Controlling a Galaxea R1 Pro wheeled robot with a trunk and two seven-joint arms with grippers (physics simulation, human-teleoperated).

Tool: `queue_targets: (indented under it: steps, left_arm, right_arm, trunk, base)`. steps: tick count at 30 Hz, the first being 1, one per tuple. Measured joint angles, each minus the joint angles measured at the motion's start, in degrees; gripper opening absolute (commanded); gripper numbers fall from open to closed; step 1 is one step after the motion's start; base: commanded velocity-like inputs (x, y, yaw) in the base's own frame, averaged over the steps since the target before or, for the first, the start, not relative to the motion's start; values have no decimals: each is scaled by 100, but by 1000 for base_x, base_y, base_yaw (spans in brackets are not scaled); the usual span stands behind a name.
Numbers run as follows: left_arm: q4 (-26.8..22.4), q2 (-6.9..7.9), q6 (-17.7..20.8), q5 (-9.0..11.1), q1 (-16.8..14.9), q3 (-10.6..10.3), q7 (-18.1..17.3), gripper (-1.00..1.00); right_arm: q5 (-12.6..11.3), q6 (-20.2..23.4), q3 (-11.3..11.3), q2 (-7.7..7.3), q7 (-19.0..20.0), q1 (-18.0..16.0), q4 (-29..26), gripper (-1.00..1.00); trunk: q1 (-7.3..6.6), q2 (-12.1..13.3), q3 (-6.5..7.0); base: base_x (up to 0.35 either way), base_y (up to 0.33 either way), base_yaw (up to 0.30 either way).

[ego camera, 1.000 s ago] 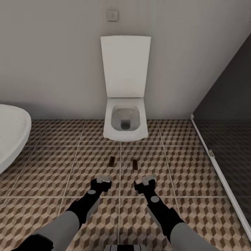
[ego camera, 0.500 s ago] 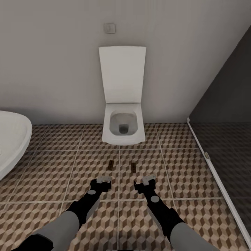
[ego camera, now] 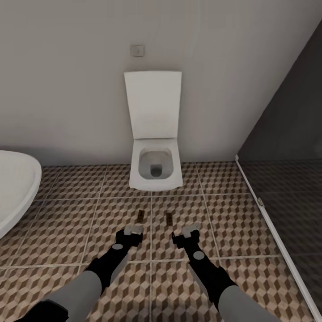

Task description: Take the four mousetraps from the cabinet in the bathroom and place them on the bathroom floor. Make sure all four end up on the same floor surface, and ensure that at least two of them are either under or directly next to the same bathroom sink.

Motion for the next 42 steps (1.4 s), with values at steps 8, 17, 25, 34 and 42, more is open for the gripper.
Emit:
queue_targets:
  steps: [8, 17, 25, 34, 42]
  left_arm:
    - [0, 0, 0, 1, 0, 0, 0, 100]
    - [0, 0, 0, 1, 0, 0, 0, 100]
    - [-1, 3, 0, 1, 1, 0, 0, 100]
    - [-2, 1, 0, 2, 2, 0, 1, 100]
    - [-2, 1, 0, 3, 2, 0, 1, 100]
  right_arm:
    - [-1, 0, 0, 0, 1, 0, 0, 100]
    - [1, 0, 0, 1, 1, 0, 1, 100]
    - [-4, 0, 0, 1, 6, 0, 1, 100]
    - [0, -1, 1, 1, 6, -1, 3, 100]
    - [0, -1, 1, 1, 4, -1, 3, 100]
  trunk:
    - [-176, 321, 217]
    - [-373, 682, 440]
    - [-549, 1003, 596]
    - [-747, 1364, 804]
    - [-923, 1685, 1000]
  base:
    - [0, 0, -62]
    - [0, 0, -36]
    - [0, 0, 14]
    - [0, 0, 151]
    - [0, 0, 200]
